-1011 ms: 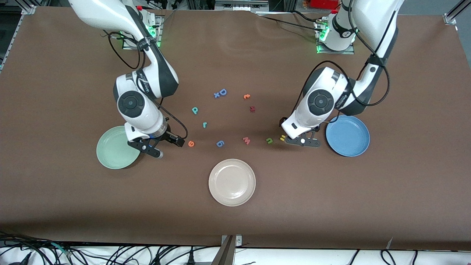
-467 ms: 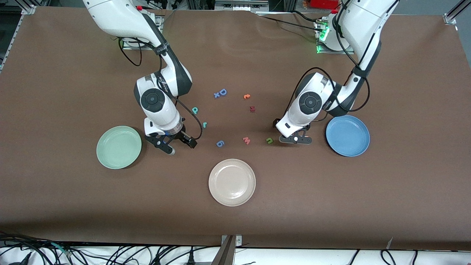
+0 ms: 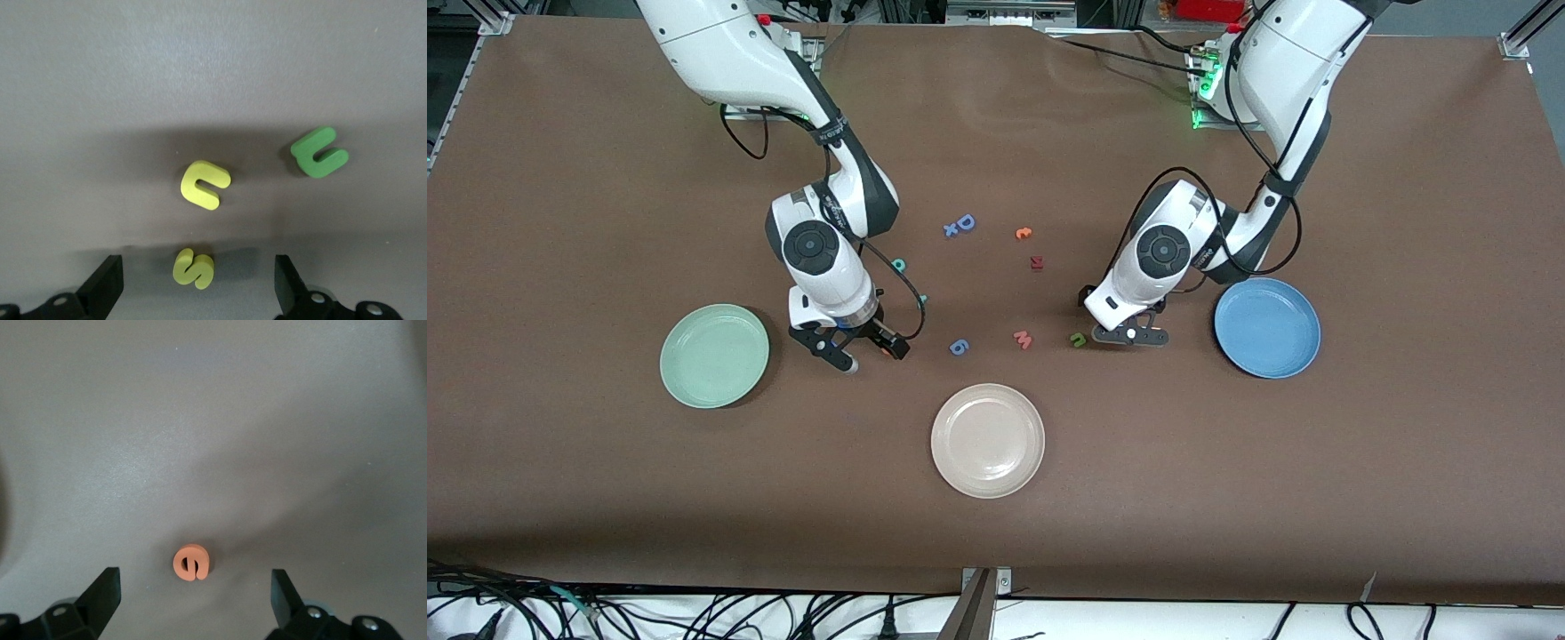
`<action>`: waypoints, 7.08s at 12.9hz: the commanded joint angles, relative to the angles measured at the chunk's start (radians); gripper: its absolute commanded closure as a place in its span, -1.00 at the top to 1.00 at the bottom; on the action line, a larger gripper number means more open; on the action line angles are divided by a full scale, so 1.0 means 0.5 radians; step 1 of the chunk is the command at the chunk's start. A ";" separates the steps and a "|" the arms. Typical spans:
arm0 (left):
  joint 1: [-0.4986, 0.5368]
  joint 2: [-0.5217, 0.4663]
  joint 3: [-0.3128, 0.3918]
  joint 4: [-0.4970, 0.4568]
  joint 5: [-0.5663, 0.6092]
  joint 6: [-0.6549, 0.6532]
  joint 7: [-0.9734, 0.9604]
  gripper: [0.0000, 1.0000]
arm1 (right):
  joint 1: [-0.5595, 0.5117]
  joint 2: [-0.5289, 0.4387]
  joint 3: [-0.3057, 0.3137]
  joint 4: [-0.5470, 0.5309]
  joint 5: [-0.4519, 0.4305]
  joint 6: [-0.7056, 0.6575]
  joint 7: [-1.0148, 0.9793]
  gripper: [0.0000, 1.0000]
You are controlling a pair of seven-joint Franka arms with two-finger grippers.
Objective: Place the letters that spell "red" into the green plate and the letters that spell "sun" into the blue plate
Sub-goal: 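Grasp the yellow s with the left gripper while the right gripper grasps the orange e, then drop the yellow s onto the blue plate while the right gripper lifts the e, then carry the e to the green plate while the left gripper grasps the yellow u, then drop the u onto the blue plate while the right gripper releases the e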
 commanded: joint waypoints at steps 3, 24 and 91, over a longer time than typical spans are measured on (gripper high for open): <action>-0.020 -0.004 0.011 -0.028 0.060 0.044 -0.047 0.67 | 0.028 0.107 -0.019 0.071 0.011 0.064 0.045 0.98; 0.554 -0.305 0.017 0.031 0.284 -0.560 0.898 -0.63 | 0.046 0.285 -0.019 0.268 0.020 -0.188 0.153 0.05; 1.136 -0.023 -0.618 0.273 0.664 -0.613 1.311 -0.43 | -0.083 -0.267 -0.632 -0.303 0.547 -0.234 -1.944 0.98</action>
